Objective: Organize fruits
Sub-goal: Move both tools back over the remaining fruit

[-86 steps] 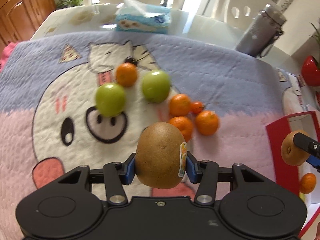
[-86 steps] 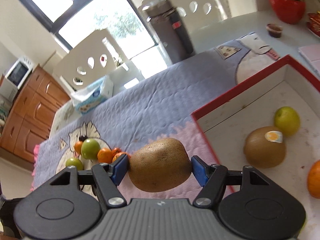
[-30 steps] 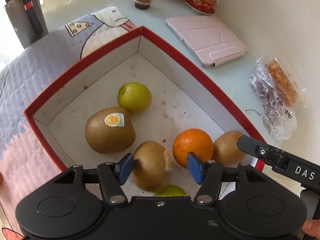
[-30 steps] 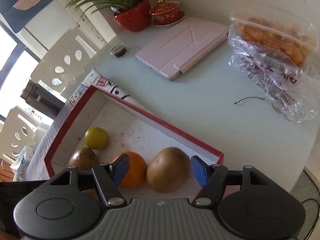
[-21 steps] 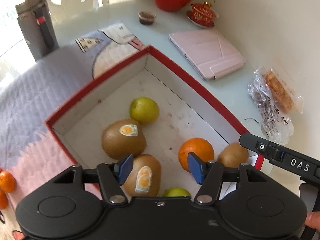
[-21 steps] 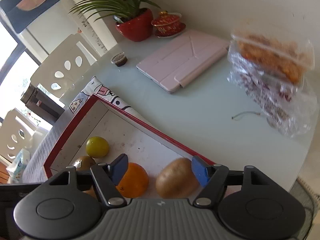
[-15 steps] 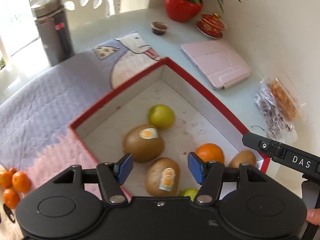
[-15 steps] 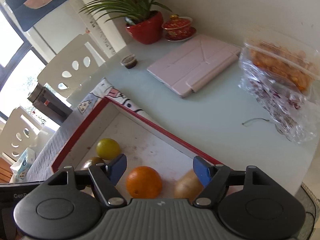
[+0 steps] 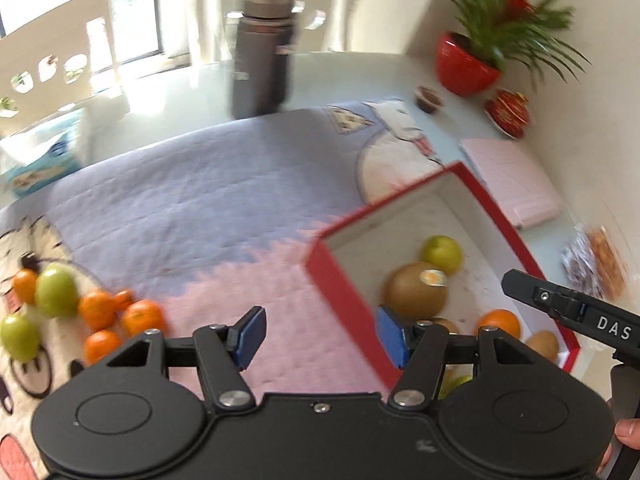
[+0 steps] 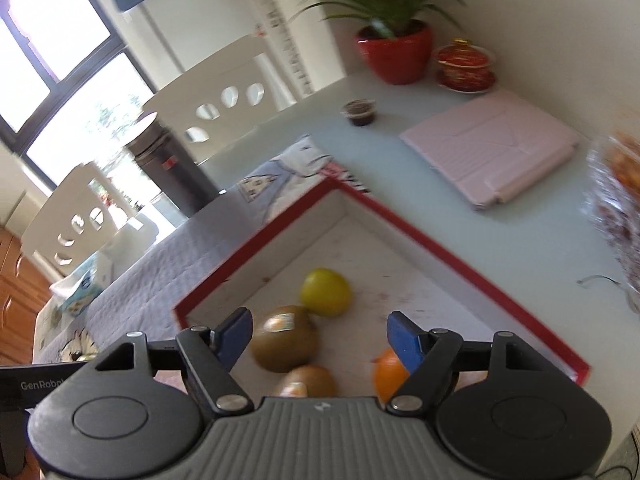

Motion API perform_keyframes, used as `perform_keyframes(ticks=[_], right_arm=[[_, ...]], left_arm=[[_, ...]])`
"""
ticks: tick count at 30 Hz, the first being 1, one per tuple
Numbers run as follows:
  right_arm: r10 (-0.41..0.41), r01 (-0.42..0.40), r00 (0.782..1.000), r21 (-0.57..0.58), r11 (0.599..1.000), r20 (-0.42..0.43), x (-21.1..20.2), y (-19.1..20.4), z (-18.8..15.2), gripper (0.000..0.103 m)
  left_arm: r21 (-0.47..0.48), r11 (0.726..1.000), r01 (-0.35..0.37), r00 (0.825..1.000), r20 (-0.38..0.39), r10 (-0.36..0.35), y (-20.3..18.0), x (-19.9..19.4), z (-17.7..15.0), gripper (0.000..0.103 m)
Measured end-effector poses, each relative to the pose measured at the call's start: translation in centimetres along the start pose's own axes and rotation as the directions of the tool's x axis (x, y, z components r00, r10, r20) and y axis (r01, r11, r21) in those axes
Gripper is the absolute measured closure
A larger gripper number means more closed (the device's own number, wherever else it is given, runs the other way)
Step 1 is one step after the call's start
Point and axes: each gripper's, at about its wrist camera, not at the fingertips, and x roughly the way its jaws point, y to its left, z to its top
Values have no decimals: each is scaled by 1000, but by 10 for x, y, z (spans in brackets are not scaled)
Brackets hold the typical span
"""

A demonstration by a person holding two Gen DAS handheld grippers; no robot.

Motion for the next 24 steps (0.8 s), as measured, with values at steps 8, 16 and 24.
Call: perform_keyframes(ticks=[8, 16, 24], right_arm=[[78, -81, 996, -102, 992, -37, 19, 66, 6, 27], [177, -200, 974, -170, 965, -142, 49, 134, 3, 28], [226, -290, 934, -216, 932, -277, 90, 188, -17, 32]], left_arm=[[-139, 987, -75, 997, 24, 79, 74, -20, -18, 32], [-254, 959, -124, 992, -4, 127, 147, -29, -54, 33], [-316, 941, -120, 993, -21, 120, 186, -18, -74, 36]])
